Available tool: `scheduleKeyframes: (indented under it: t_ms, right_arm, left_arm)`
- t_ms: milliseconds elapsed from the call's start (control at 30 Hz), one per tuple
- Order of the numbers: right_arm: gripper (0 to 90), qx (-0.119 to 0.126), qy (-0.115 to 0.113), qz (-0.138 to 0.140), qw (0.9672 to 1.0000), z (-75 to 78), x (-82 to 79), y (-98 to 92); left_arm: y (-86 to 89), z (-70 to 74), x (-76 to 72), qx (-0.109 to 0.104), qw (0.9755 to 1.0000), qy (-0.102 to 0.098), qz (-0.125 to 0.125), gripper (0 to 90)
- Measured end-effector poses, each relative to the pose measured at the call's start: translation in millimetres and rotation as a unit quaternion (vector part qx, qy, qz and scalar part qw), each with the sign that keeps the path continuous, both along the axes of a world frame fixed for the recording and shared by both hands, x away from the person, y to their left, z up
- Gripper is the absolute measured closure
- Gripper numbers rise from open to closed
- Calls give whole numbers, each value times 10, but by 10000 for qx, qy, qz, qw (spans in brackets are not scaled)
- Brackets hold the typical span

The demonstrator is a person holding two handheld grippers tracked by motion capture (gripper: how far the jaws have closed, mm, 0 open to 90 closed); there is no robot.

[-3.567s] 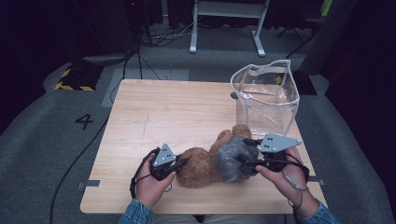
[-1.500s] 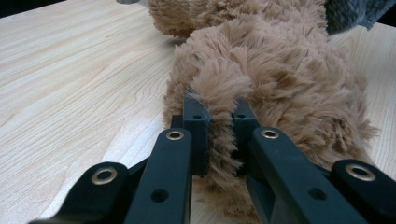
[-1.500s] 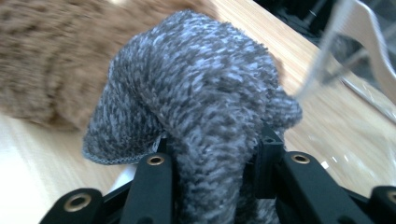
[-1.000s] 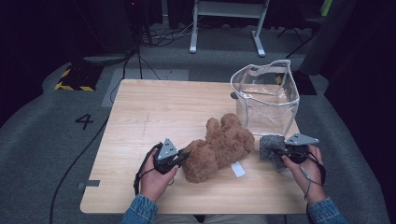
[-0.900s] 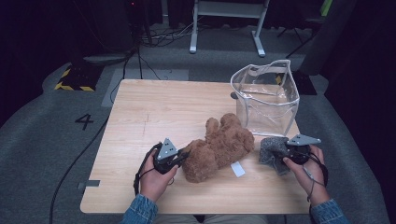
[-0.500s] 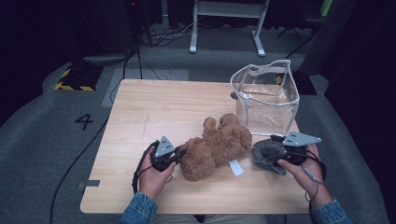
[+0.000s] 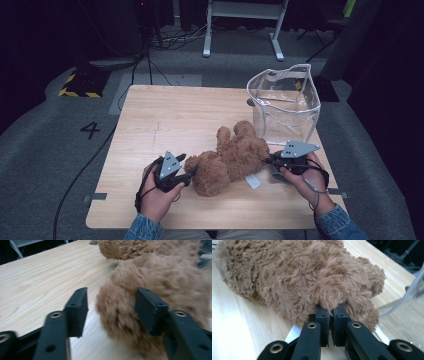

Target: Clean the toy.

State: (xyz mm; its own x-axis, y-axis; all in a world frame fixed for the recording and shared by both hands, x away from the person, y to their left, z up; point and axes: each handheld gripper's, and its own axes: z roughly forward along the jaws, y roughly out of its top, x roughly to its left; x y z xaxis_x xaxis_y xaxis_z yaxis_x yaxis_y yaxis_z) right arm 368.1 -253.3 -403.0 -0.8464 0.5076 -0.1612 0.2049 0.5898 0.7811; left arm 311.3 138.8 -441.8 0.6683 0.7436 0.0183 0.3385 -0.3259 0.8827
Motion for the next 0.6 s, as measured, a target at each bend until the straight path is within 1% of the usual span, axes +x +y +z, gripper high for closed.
scheduleKeyframes:
  t_ms: [33,67,100,167,200,267,333,400,467,533,567,600]
  right_arm:
    - [863,33,32,-42,10000,15,-26,-10]
    - [864,112,124,-99,9998,35,-62,-18]
    - [865,126,151,-103,9998,67,-104,-29]
    - [865,136,164,-136,9997,115,-182,-28]
    - [865,207,218,-177,9994,151,-251,-12]
    - [864,248,265,-172,9992,206,-348,4]
    - [864,299,341,-146,9989,266,-477,29]
    - [864,315,400,-91,9987,297,-555,43]
    - [863,368,492,-41,9981,316,-604,52]
    - [861,492,564,-45,9972,319,-588,44]
    - [858,538,562,-65,9969,311,-562,40]
    - [855,598,522,-107,9968,292,-516,32]
  left_arm:
    - [8,17,-60,-3,10000,-19,-14,395]
    - [9,42,-133,37,9999,-77,-80,384]
    - [2,57,-176,49,9999,-90,-138,380]
    - [-39,95,-276,42,9990,-149,-422,379]
    - [-62,99,-299,10,9985,-133,-524,377]
    - [-135,87,-322,75,9965,-112,-820,375]
    - [-188,49,-303,126,9948,-47,-1007,375]
    - [-230,-6,-248,218,9940,34,-1069,375]
    - [-254,-65,-146,226,9936,130,-1102,375]
    - [-274,-110,-55,224,9939,176,-1068,372]
    - [-282,-129,-4,177,9941,170,-1052,366]
    - [-285,-143,42,74,9946,173,-1025,366]
